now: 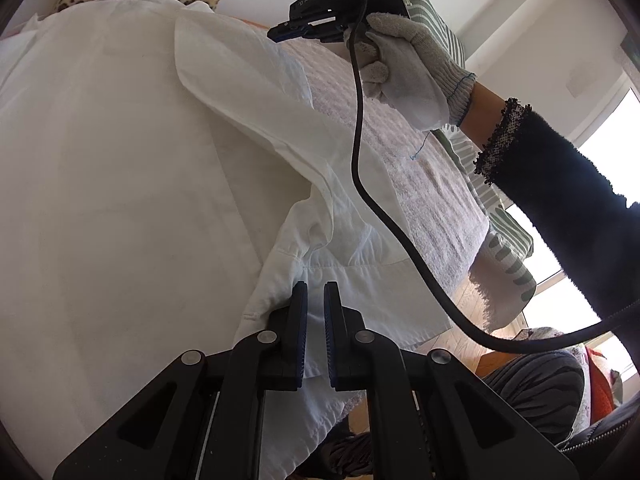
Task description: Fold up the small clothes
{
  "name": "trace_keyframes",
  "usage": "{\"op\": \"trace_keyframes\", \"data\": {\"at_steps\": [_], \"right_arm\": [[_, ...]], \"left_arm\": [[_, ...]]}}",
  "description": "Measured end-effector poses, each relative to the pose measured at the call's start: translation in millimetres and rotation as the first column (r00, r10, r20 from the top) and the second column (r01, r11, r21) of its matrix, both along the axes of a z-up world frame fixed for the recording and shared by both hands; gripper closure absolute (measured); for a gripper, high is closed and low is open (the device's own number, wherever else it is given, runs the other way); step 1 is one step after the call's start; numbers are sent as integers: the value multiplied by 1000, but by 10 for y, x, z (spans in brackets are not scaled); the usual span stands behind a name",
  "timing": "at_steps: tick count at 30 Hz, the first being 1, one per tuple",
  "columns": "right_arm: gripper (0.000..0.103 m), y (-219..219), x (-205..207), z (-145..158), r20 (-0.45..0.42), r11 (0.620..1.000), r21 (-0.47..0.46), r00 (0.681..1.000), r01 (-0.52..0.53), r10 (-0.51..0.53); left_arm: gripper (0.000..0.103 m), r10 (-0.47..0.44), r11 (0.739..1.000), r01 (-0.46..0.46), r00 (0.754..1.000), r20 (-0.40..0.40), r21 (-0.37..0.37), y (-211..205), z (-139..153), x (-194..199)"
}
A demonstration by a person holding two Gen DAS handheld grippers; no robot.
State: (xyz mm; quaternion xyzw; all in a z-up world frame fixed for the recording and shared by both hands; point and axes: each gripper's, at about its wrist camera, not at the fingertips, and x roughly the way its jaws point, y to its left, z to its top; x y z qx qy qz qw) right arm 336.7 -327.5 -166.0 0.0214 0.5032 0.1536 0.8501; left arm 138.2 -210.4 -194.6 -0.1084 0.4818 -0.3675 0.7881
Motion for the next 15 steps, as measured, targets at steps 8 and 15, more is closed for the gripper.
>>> {"op": "trace_keyframes", "data": {"at_steps": [8, 15], "right_arm": [[97, -25, -173, 252, -29, 987, 155, 999, -32, 37], [67, 128, -683, 245, -114, 967, 206, 978, -148, 174]], "left_arm": [[96, 10, 999, -12, 999, -41, -44, 115, 1, -69], [85, 74, 997, -73, 995, 66, -25, 360, 200, -240]]}}
